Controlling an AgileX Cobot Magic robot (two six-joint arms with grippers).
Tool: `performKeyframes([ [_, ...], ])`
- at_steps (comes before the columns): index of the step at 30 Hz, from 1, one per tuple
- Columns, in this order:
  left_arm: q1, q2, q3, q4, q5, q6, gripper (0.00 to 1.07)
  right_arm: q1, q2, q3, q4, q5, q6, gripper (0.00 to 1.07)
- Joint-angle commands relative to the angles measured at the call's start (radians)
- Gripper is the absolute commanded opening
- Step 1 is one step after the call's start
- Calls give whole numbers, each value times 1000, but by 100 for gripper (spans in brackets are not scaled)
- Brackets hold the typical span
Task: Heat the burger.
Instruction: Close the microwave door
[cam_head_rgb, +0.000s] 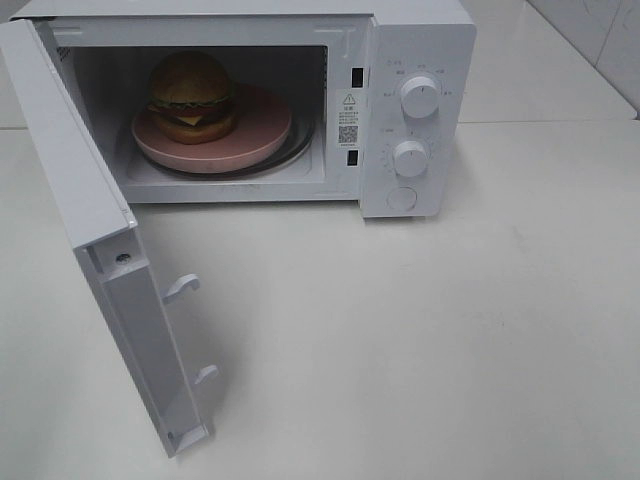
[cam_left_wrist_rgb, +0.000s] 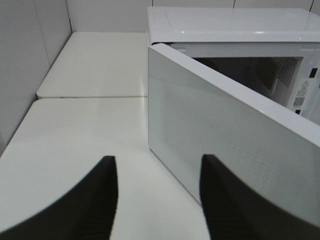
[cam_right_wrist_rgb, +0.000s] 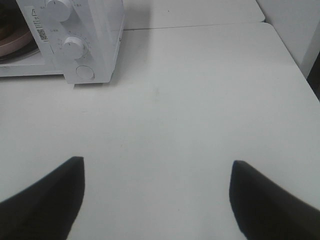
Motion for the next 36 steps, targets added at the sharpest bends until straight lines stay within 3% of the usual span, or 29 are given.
performKeyframes([
  [1,-5,2,-7,17,-88,0,14,-5,-27,2,1,-7,-6,76],
  [2,-5,2,-7,17,-88,0,14,-5,-27,2,1,-7,-6,76],
  [3,-5,19,-7,30,-115,0,0,-5,-27,2,1,-7,-6,76],
  [21,-5,376,1,28,-460,5,0,-5,-27,2,1,-7,-6,76],
  [36,-5,604,325,-33,-1050,0,0,-5,-27,2,1,-7,-6,76],
])
